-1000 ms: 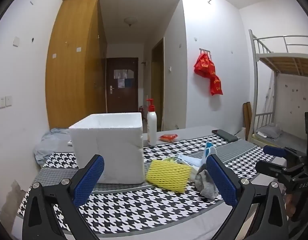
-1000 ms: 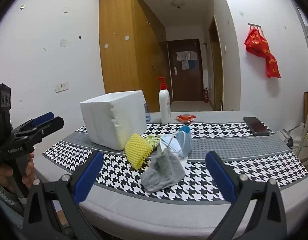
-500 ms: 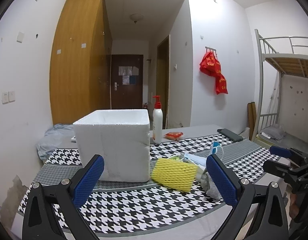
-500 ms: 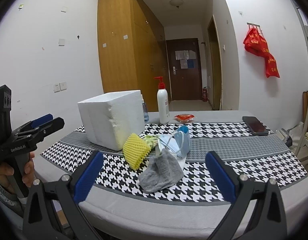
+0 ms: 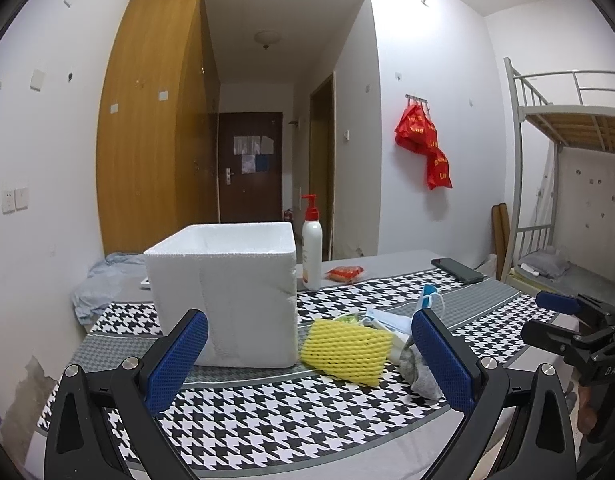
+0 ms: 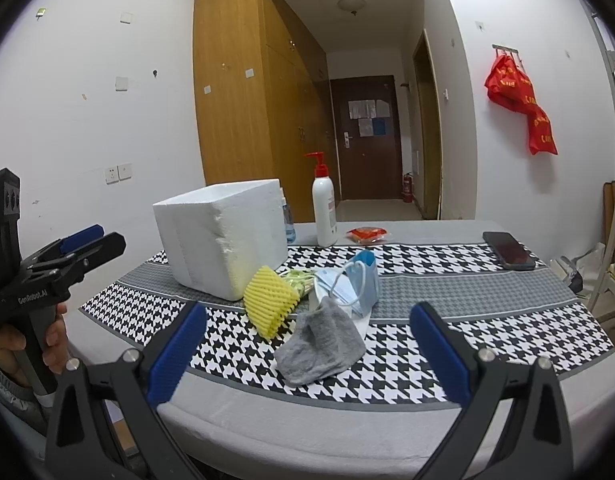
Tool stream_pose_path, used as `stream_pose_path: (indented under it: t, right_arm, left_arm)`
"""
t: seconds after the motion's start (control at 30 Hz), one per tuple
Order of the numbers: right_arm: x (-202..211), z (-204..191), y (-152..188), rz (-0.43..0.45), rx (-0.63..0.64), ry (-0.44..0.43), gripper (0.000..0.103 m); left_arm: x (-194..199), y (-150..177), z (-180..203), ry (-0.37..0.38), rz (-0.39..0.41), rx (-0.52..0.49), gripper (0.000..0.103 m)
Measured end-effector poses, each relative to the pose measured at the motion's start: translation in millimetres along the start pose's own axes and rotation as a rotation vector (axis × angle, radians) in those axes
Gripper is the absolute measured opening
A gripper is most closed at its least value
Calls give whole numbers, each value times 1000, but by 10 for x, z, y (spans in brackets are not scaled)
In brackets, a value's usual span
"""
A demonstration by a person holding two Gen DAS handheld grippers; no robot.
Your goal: Organize soft objects
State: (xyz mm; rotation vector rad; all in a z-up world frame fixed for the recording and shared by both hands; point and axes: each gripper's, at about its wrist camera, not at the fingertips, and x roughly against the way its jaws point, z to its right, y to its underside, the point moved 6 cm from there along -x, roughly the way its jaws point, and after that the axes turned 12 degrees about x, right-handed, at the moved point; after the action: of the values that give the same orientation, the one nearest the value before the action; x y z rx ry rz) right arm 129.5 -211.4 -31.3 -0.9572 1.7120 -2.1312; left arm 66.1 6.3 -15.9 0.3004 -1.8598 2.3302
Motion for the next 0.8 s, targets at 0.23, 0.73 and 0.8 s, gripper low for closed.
stream_pose_path:
  t: [0.23,0.73,0.8]
  right_arm:
    - [5,11,7,0,-2,3,103]
    - [-17,34,36,-12,-6,10,103]
    - [-22,32,38,-13,-5,11,103]
  left_arm:
    - [-13,16,6,4,-15,-2,102]
    - [-107,48,9,11,-54,2,102]
    - [-122,57,22,11,-56,-2,102]
